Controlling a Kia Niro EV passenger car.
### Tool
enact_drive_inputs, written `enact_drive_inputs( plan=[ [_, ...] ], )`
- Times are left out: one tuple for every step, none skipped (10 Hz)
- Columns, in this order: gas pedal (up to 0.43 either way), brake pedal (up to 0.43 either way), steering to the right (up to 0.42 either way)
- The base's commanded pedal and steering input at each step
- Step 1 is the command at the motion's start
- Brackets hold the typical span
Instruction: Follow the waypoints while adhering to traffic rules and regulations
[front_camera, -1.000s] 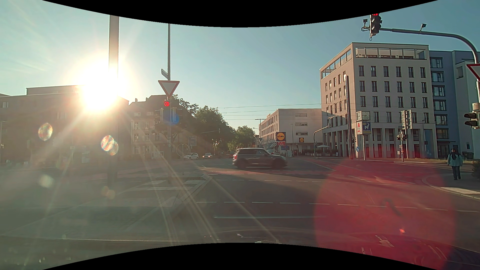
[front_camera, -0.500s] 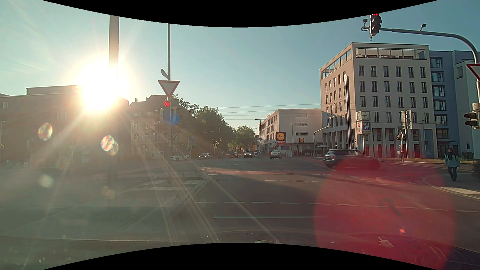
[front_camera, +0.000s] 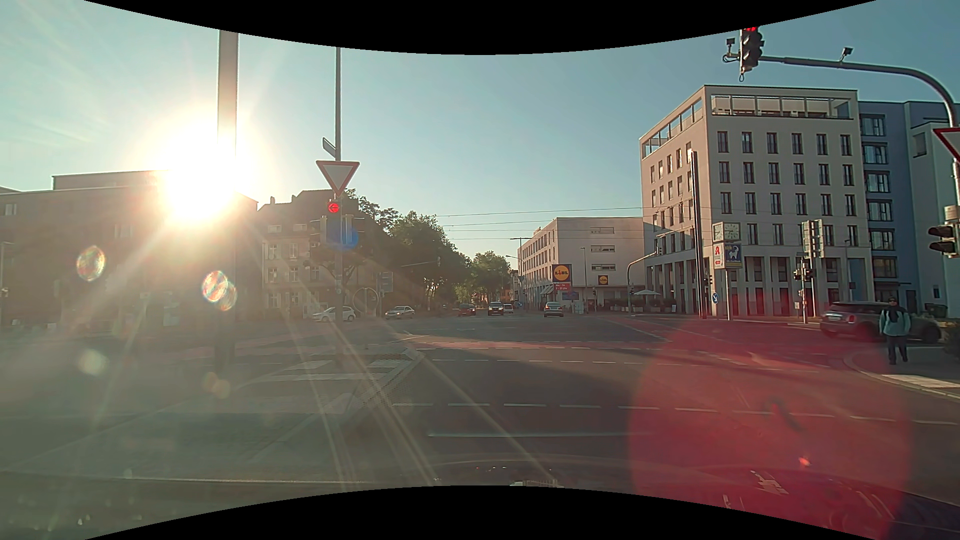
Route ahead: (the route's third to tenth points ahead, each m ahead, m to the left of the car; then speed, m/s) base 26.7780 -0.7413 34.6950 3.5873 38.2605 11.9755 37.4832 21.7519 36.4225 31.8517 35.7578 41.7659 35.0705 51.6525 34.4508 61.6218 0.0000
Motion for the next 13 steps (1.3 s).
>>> enact_drive_inputs(
  plan=[
    [0.000, 0.226, -0.001],
    [0.000, 0.226, -0.001],
    [0.000, 0.226, -0.001],
    [0.000, 0.226, -0.001],
    [0.000, 0.226, -0.001],
    [0.000, 0.226, -0.001],
    [0.000, 0.226, -0.001],
    [0.000, 0.226, -0.001],
    [0.000, 0.226, -0.001],
    [0.000, 0.226, -0.001],
    [0.000, 0.226, -0.001],
    [0.000, 0.226, -0.001],
    [0.000, 0.226, -0.001]
  ],
)
